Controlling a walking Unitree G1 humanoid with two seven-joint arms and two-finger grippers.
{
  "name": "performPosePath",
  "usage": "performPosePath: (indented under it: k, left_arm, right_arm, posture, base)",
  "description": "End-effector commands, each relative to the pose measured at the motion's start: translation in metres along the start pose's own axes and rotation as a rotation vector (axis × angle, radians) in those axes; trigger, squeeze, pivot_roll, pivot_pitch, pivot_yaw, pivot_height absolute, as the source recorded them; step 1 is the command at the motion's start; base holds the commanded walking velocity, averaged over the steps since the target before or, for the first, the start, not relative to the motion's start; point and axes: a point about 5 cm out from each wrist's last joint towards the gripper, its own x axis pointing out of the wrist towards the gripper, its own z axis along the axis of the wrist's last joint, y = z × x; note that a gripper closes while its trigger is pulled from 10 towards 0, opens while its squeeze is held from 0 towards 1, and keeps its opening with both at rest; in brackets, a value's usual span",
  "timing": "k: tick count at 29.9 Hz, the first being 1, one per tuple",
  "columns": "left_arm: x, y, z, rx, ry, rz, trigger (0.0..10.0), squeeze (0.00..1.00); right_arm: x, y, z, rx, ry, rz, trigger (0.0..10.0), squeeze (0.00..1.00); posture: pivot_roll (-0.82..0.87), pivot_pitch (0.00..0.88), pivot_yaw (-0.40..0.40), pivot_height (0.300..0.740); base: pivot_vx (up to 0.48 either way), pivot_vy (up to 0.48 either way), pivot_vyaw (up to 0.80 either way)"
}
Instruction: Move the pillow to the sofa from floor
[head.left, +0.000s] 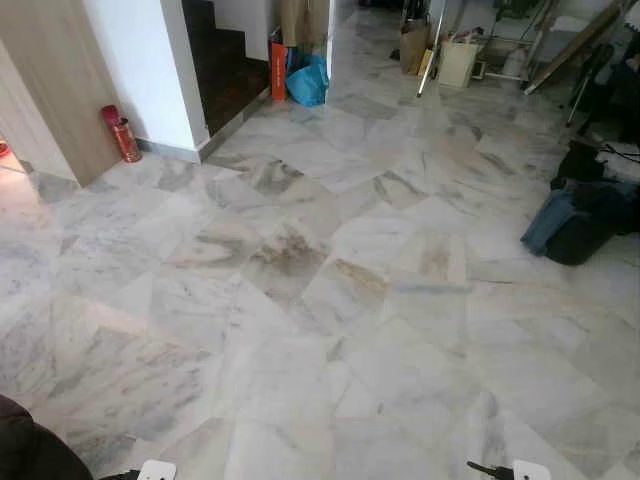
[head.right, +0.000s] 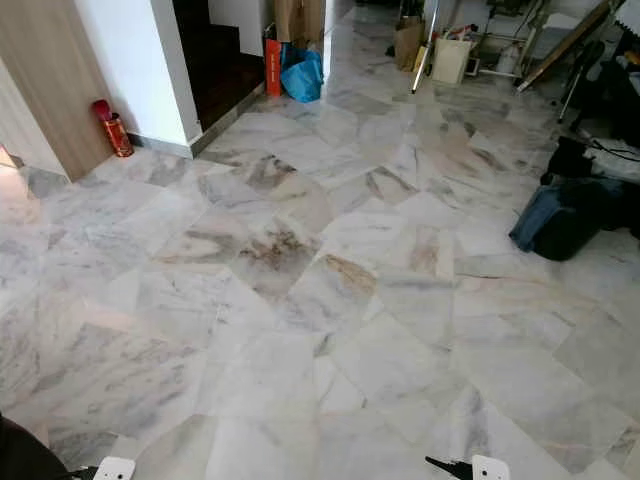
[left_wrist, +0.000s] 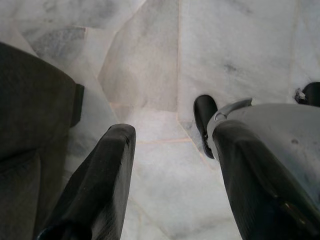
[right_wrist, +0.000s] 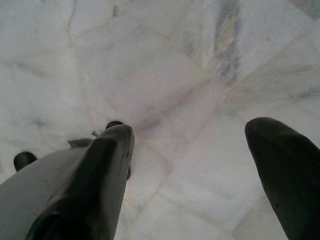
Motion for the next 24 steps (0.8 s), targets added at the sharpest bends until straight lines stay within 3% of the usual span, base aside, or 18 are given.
performPosePath:
  k: [1,15,22,24]
  left_arm:
    - [0.001,-0.002,0.002,0.017,-0.002,0.0,10.0,0.0]
    - [0.001,-0.014,-0.003,0.008,0.011,-0.023,10.0,0.0]
    - [0.001,-0.024,-0.007,0.034,0.024,-0.052,10.0,0.0]
    - [0.002,-0.027,0.0,0.061,0.014,-0.059,10.0,0.0]
  right_arm:
    - [0.0,0.001,0.003,0.023,-0.016,0.005,10.0,0.0]
    - [-0.001,-0.006,0.005,-0.012,-0.021,0.009,10.0,0.0]
    - [-0.003,-0.015,0.004,0.0,-0.027,-0.02,10.0,0.0]
    - [-0.002,-0.014,0.003,0.019,-0.028,-0.024,10.0,0.0]
  posture:
    - [0.06,0.0,-0.027,0.74]
    - [0.04,0.0,-0.055,0.74]
    - [0.02,0.0,-0.028,0.74]
    - [0.02,0.0,-0.017,0.74]
  base:
    - [0.0,0.0,0.0]
    - [0.0,0.0,0.0]
    - [0.0,0.0,0.0]
    - [0.0,0.0,0.0]
